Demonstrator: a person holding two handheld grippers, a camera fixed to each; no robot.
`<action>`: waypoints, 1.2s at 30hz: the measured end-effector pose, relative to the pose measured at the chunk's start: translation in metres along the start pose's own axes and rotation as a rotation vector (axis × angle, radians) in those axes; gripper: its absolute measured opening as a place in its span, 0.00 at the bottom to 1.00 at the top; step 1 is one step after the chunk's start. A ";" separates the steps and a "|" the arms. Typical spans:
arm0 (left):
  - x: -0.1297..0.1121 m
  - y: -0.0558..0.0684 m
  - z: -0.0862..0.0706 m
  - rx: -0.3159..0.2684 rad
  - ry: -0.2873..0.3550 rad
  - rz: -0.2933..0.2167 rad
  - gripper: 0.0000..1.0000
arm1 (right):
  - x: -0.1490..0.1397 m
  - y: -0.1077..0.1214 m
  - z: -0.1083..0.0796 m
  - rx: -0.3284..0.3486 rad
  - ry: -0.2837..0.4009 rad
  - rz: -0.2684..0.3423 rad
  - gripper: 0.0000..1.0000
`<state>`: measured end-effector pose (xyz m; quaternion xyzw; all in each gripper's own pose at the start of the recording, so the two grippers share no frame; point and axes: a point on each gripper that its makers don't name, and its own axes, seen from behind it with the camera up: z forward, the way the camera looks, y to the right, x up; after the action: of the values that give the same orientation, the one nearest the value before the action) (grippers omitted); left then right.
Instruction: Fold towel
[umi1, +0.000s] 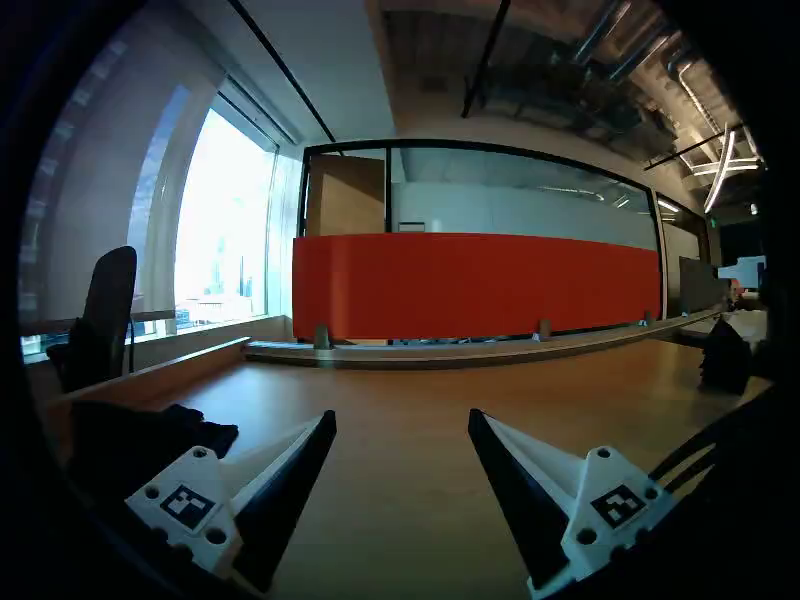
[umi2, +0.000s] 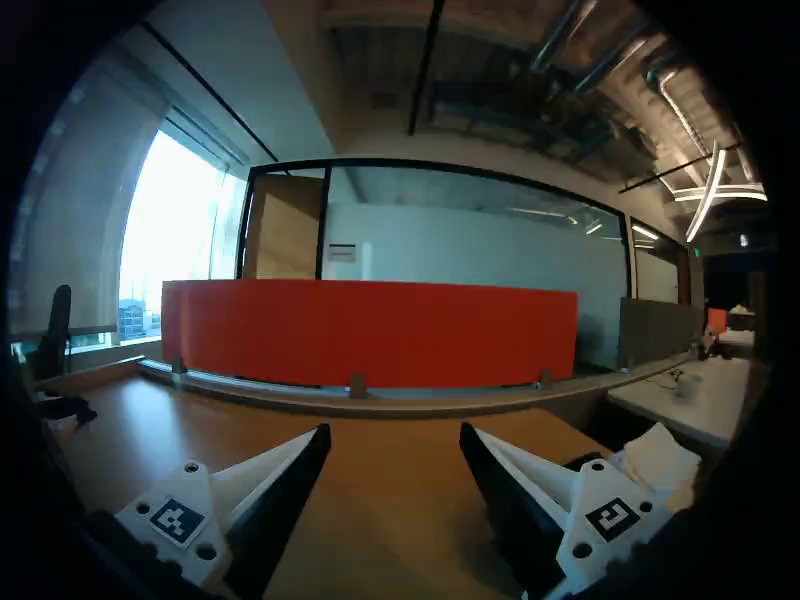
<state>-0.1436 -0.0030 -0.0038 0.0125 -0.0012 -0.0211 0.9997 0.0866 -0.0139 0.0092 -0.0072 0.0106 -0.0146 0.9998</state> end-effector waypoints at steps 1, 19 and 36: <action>0.000 0.000 0.000 0.000 0.000 0.000 0.98 | -0.006 0.002 0.000 -0.002 -0.002 0.005 1.00; 0.001 0.001 0.000 0.000 0.000 0.000 0.98 | -0.068 0.018 -0.005 0.009 0.002 0.041 1.00; 0.002 0.002 0.000 0.000 0.000 0.000 0.98 | -0.090 0.014 -0.001 0.018 -0.004 0.031 1.00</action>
<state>-0.1416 -0.0011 -0.0036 0.0124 -0.0013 -0.0211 0.9997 -0.0028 0.0027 0.0095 0.0017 0.0086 0.0008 1.0000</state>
